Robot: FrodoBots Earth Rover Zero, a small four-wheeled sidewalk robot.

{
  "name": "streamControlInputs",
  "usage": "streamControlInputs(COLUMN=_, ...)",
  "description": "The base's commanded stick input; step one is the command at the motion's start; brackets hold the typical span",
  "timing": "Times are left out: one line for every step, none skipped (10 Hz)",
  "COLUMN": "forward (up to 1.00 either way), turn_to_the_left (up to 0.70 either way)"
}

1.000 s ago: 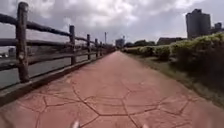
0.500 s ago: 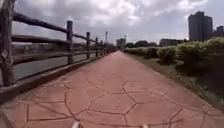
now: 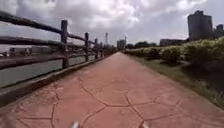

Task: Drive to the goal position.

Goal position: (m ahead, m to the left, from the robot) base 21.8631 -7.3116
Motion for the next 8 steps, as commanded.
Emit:
streamControlInputs(forward=0.69, turn_to_the_left=0.00)
streamControlInputs(forward=0.69, turn_to_the_left=0.00)
streamControlInputs(forward=0.69, turn_to_the_left=0.00)
streamControlInputs(forward=0.69, turn_to_the_left=0.00)
streamControlInputs(forward=0.69, turn_to_the_left=0.00)
streamControlInputs(forward=0.69, turn_to_the_left=0.00)
streamControlInputs(forward=0.69, turn_to_the_left=0.00)
streamControlInputs(forward=0.69, turn_to_the_left=0.00)
